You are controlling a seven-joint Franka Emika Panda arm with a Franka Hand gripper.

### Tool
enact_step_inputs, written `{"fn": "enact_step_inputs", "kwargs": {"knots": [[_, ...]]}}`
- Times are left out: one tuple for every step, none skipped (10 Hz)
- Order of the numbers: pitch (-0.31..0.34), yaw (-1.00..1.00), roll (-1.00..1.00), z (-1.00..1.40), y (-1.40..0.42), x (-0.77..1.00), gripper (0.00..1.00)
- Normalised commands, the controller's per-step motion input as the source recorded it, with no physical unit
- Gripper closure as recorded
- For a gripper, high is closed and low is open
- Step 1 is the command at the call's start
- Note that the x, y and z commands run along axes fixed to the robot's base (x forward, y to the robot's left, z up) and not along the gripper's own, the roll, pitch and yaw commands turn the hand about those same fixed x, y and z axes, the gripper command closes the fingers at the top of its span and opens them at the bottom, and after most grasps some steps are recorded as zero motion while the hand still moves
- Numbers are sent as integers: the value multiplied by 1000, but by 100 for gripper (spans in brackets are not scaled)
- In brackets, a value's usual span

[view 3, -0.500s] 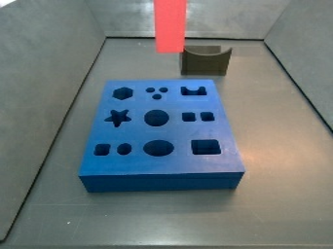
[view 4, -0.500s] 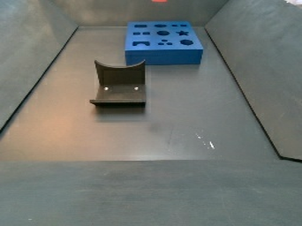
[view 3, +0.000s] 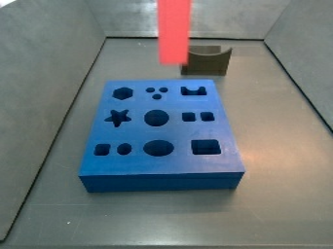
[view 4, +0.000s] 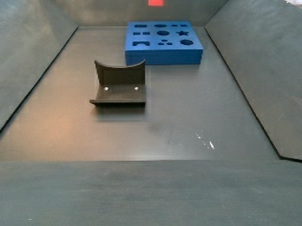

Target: Insert the rectangle object.

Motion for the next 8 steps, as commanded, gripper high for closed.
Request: {"fn": "enact_step_inputs", "kwargs": {"knots": [[0, -103, -154, -111, -683, 426, 100], [0, -103, -116, -183, -723, 406, 100], [40, -80, -79, -349, -711, 446, 100], [176, 0, -29, -666, -583, 649, 100], [179, 0, 0, -651, -531, 700, 100], [151, 0, 0, -349, -460, 643, 100], [166, 0, 36, -214, -451, 580, 100], [159, 0, 59, -129, -317, 414, 100]]}}
